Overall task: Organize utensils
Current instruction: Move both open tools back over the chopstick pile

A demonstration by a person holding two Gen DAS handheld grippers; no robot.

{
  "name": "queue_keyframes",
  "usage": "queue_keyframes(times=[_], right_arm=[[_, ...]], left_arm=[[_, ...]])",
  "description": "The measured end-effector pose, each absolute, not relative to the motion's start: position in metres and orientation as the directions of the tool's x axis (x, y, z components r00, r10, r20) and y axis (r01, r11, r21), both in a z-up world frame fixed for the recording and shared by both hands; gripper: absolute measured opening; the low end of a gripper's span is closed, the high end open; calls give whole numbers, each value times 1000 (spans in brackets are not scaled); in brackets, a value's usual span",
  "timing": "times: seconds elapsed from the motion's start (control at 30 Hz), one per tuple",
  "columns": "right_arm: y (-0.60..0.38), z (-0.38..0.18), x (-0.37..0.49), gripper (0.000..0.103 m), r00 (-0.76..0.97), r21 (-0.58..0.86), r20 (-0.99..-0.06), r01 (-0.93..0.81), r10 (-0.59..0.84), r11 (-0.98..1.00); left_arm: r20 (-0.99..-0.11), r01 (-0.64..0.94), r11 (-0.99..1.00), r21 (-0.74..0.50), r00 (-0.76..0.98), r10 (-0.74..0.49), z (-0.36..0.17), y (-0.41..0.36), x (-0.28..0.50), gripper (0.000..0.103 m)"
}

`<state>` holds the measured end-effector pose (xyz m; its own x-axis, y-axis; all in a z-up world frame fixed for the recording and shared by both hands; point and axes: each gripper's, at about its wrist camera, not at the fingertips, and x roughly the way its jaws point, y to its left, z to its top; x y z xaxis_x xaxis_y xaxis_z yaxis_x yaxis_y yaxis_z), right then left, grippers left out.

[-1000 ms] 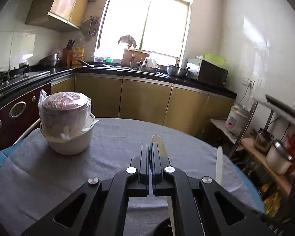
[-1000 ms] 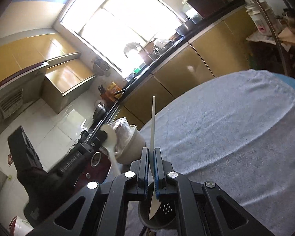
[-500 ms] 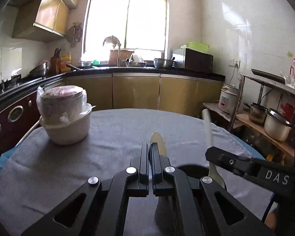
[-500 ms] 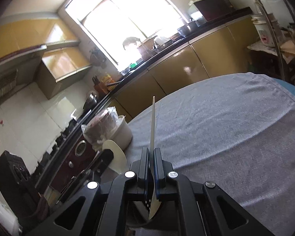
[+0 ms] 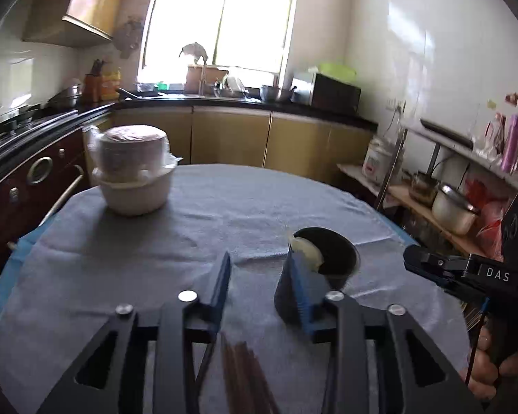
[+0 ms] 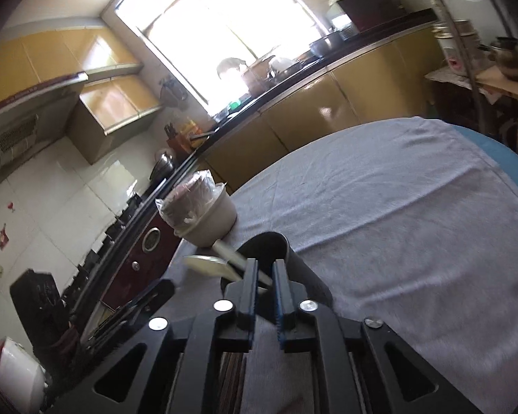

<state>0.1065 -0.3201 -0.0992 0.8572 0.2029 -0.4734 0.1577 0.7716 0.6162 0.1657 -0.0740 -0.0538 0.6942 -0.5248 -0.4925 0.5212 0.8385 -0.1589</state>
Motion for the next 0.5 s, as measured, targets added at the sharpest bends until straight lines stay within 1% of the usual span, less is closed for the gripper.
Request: queue_keyframes(times=[0.03,0.07,0.13,0.17,0.23,0.27,0.33,0.5], right_arm=[[-320,-99,95,28,857,625,-475,167,201,762],[-320,-97,88,31,856,627,-477,172,200,760],[-313,-95,71,37,849,624,-488,177,202,761],[-309,-94,66,39,846,621,-493,177,205,764],[-301,-93,52,48,840,612,-503,180,204,770],[-296,-93,46,49,835,607,-509,179,207,774],[-284,-93,38,50,820,597,-526,168,225,785],[-257,-105,30,50,757,559,-597,156,265,814]], left_arm=[[-491,521,838,-163,694,-527,-51,-66,157,41],[-493,519,839,-163,694,-525,-50,-58,150,41],[-505,505,847,-165,694,-513,-50,-42,131,49],[-516,492,856,-158,698,-496,-52,-34,121,55],[-543,455,883,-117,715,-441,-58,-18,104,61],[-563,432,896,-102,718,-410,-63,-10,97,65],[-606,393,914,-98,706,-368,-73,5,88,65],[-725,296,941,-162,611,-317,-105,39,72,65]])
